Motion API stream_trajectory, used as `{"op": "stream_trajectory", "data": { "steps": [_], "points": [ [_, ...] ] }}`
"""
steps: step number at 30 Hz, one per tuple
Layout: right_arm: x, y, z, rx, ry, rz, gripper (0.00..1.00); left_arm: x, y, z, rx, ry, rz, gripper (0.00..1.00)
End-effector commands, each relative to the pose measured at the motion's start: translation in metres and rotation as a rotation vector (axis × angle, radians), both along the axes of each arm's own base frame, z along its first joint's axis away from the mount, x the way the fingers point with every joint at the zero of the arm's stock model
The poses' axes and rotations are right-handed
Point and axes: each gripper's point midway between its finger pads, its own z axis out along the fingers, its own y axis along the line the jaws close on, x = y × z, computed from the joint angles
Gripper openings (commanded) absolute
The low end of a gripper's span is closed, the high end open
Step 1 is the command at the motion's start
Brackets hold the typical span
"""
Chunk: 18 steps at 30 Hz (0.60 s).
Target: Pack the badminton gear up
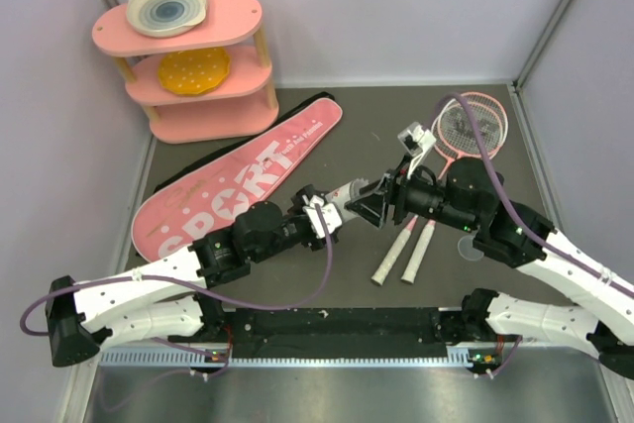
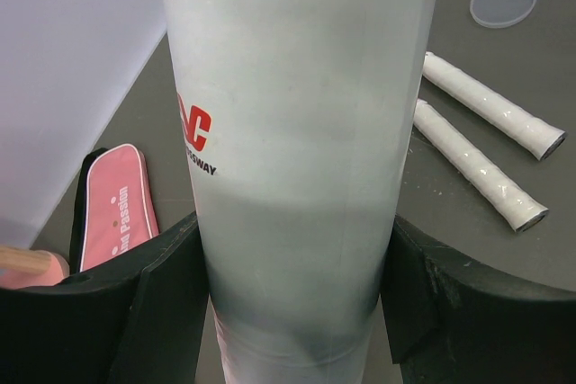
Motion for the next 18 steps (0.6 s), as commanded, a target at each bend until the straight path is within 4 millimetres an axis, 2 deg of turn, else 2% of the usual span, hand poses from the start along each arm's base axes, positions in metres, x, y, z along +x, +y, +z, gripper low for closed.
{"op": "stream_trajectory", "data": {
  "steps": [1,4,8,11,12,14,17,18],
  "points": [
    [-0.026,0.011,0.021,0.080,0.005,0.139,0.63,0.003,-0.002,0.046,-0.119,-0.074,0.013,0.19],
    [-0.029,0.016,0.015,0.073,0.041,0.160,0.63,-0.001,-0.003,0.050,-0.134,-0.068,-0.004,0.19],
    [-0.020,0.021,0.000,0.054,0.098,0.116,0.60,-0.001,0.001,0.054,-0.145,-0.073,0.009,0.19],
    [-0.019,0.035,-0.004,0.100,0.142,0.138,0.58,0.000,0.004,0.058,-0.155,-0.083,0.022,0.18],
    [-0.026,0.041,-0.009,0.122,0.178,0.183,0.57,0.000,0.005,0.059,-0.160,-0.084,0.022,0.18],
    [-0.029,0.052,-0.003,0.177,0.177,0.235,0.57,-0.003,0.006,0.062,-0.174,-0.086,0.015,0.18],
    [-0.022,0.054,-0.014,0.151,0.179,0.206,0.57,-0.005,0.006,0.063,-0.179,-0.086,0.009,0.18],
    [-0.020,0.053,-0.008,0.150,0.161,0.199,0.57,-0.004,0.006,0.062,-0.174,-0.087,0.010,0.18]
  ]
}}
